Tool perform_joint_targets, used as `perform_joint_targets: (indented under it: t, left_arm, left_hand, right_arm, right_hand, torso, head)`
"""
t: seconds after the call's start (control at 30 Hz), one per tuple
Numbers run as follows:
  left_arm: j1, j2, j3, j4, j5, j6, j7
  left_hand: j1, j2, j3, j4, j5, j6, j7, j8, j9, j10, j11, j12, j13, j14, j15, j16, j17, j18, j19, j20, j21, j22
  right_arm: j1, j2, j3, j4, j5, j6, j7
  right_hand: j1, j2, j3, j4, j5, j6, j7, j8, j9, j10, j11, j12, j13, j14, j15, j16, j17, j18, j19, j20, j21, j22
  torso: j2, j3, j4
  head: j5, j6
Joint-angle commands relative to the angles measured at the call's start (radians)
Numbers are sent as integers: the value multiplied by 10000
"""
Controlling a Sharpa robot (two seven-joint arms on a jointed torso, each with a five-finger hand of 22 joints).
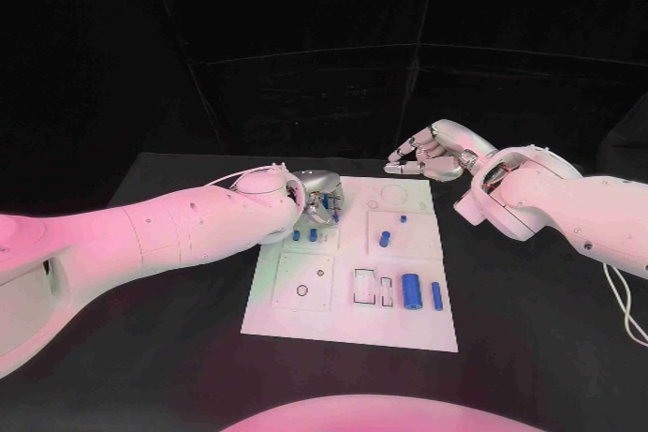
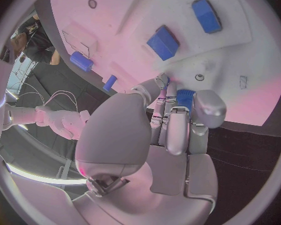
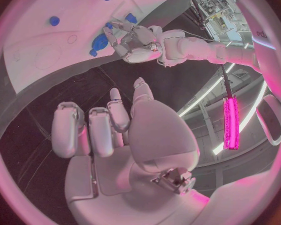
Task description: Assemble the parts on the task board
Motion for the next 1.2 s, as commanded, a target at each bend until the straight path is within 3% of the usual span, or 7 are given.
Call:
perform_joint_targets:
  t: [0.03, 0.17, 0.37, 0.47, 0.77, 0.93, 1.2]
  left_arm:
    - [6, -97, 14, 160, 321, -563, 122]
    - [8, -328, 118, 460, 501, -672, 241]
    - [13, -756, 426, 908, 603, -705, 243]
    - [29, -978, 529, 1074, 648, -669, 198]
    - [62, -1566, 608, 1338, 929, -236, -27]
    - [61, -1757, 608, 1343, 1012, -120, -83]
    - [58, -1900, 600, 1331, 1044, 138, -187]
  left_hand:
    - [-155, -16, 78, -21, 6, 88, 2, -59, -7, 103, -3, -107, -33, 239, -39, 35, -22, -103, 97, 21, 115, 119]
    - [-280, -67, 175, -58, 4, 104, 20, -139, -40, 149, 13, -237, -107, 249, -29, 30, -54, -111, 110, 29, 160, 172]
    - [-370, -127, 215, -88, 6, 120, 30, -192, -61, 189, 23, -317, -152, 249, -21, 18, -92, -113, 110, 35, 176, 195]
    - [-387, -137, 220, -93, 6, 130, 29, -198, -64, 202, 22, -328, -159, 249, -20, 17, -99, -114, 112, 36, 184, 206]
    - [-495, -215, 228, -114, 5, 153, 29, -249, -84, 252, 25, -403, -200, 242, -18, -7, -163, -117, 110, 42, 205, 238]
    - [-513, -232, 229, -120, 5, 152, 32, -262, -89, 256, 27, -420, -209, 238, -16, -13, -176, -119, 109, 43, 212, 248]
    - [-526, -243, 231, -127, 5, 160, 28, -269, -92, 271, 25, -431, -215, 234, -16, -21, -192, -122, 112, 44, 225, 266]
  right_arm:
    - [18, 3, 5, 8, 16, 38, 74]
    - [18, -9, 5, 12, 16, 40, 61]
    - [18, -43, 5, 28, 16, 36, 48]
    - [18, -56, 5, 34, 16, 35, 44]
    - [18, -82, 5, 39, 16, 38, 30]
    - [18, -86, 5, 41, 16, 37, 27]
    - [18, -62, 5, 35, 16, 41, 25]
  right_hand:
    - [37, 34, -43, -42, 41, -61, -41, 38, -8, -50, -25, -33, 2, 424, -60, -60, 2, 57, -67, -31, -43, -9]
    - [37, 34, -43, -42, 41, -61, -41, 38, -8, -50, -25, -33, 2, 424, -60, -60, 2, 57, -67, -31, -43, -9]
    - [37, 34, -43, -42, 41, -61, -41, 38, -8, -50, -25, -33, 2, 424, -60, -60, 2, 57, -67, -31, -43, -9]
    - [37, 34, -43, -42, 41, -61, -41, 38, -8, -50, -25, -33, 2, 424, -60, -60, 2, 57, -67, -31, -43, -9]
    - [37, 34, -43, -42, 41, -61, -41, 38, -8, -50, -25, -33, 2, 424, -60, -60, 2, 57, -67, -31, -43, -9]
    - [37, 34, -43, -42, 41, -61, -41, 38, -8, -50, -25, -33, 2, 424, -60, -60, 2, 57, -67, -31, -43, -9]
    - [37, 34, -43, -42, 41, -61, -41, 38, -8, -50, -25, -33, 2, 424, -60, -60, 2, 57, -67, -31, -43, -9]
  torso:
    - [-12, -1, 23]
    - [-24, 9, 21]
    - [-21, 2, 27]
    - [-16, 4, 28]
    - [3, 4, 5]
    - [4, 0, 23]
    - [6, 3, -16]
  head:
    - [-15, 15]
    - [-5, 58]
    - [-3, 91]
    - [-4, 104]
    - [7, 114]
    - [-11, 98]
    - [-24, 19]
